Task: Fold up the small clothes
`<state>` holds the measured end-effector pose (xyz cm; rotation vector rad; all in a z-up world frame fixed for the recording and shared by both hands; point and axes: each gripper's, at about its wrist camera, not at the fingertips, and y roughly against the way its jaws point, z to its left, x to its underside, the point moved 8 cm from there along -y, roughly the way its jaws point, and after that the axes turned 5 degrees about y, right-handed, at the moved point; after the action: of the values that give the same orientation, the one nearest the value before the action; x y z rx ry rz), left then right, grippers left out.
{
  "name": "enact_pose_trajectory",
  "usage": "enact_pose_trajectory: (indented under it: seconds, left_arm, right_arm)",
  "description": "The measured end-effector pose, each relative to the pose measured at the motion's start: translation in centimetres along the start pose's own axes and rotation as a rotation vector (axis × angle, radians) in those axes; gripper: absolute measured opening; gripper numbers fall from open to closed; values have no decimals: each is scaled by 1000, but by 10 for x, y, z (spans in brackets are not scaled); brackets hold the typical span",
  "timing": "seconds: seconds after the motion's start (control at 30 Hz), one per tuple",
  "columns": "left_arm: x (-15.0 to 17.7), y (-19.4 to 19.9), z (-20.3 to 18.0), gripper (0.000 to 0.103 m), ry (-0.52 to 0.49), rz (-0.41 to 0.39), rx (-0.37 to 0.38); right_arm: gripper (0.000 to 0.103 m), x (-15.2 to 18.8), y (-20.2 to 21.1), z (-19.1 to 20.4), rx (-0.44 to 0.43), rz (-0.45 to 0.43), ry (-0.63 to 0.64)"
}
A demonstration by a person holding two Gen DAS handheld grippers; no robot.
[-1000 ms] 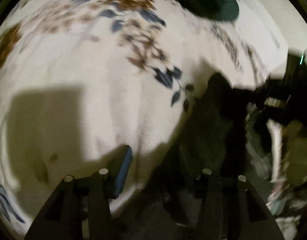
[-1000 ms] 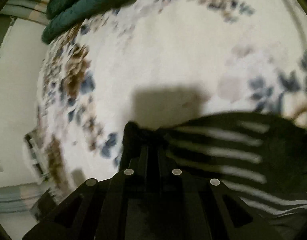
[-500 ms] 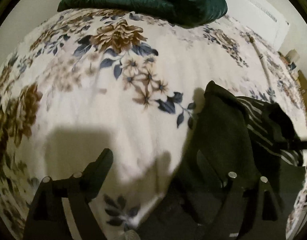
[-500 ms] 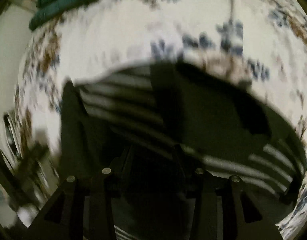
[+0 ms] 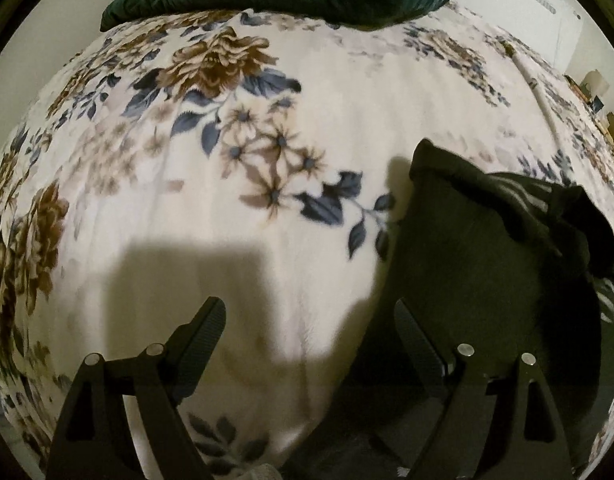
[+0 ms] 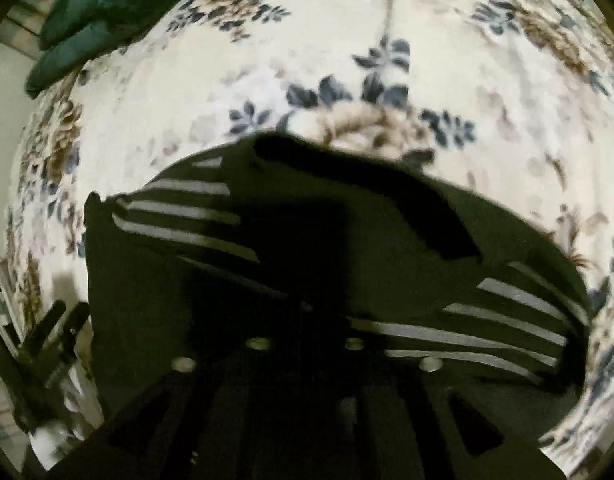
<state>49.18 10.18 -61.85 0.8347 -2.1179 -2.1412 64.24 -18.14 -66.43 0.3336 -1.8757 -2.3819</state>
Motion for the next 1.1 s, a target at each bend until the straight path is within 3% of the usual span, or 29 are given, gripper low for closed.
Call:
enact_pose_trajectory:
  seconds: [0.03, 0.13, 0.27, 0.37, 0.4, 0.43, 0.47, 0.6, 0.67, 0.77, 0.87, 0.9, 0.97, 1.03, 1.1]
  left_arm:
    - [2, -1, 1, 86, 4, 2, 0]
    - [7, -7, 4, 86, 22, 13, -2]
    - [13, -11, 8, 86, 47, 17, 0]
    - [17, -13, 8, 86, 58, 11, 5]
    - [18, -13, 8, 86, 61, 10, 5]
    - [19, -14, 8, 86, 65, 10, 6]
    - [20, -15, 8, 86, 72, 9, 10]
    - [22, -17, 8, 86, 86, 6, 19]
    - [22, -18, 8, 86, 80, 7, 21]
    - [23, -19, 9, 86, 66, 8, 23]
    - [22, -17, 12, 86, 55, 11, 23]
    - [22, -15, 13, 86, 56, 10, 23]
    - [21, -11, 16, 86, 55, 6, 20]
    - [18, -11, 17, 86, 50, 7, 15]
    - [16, -12, 17, 86, 41, 9, 8]
  right_arm:
    - [44, -7, 6, 11, -34, -29, 10]
    - [47, -28, -1, 74, -112, -43, 150]
    - [47, -45, -39, 165, -48, -14, 437]
    - [47, -42, -72, 208, 68, 55, 636]
    - [40, -45, -80, 213, 118, 47, 682]
    - [14, -48, -85, 217, 121, 51, 677]
    - [8, -53, -90, 215, 91, 71, 615]
    - [5, -85, -99, 169, -210, 166, 62]
    - [2, -95, -101, 143, -283, 171, -119]
    - [0, -110, -96, 115, -206, 129, -161]
    - [1, -113, -76, 111, -223, 108, -124]
    - [2, -112, -66, 116, -262, 101, -95]
    - [19, -105, -55, 130, -306, 85, -8]
    - [57, -99, -50, 148, -223, 61, 154]
    - [60, -84, -58, 169, -116, 77, 330]
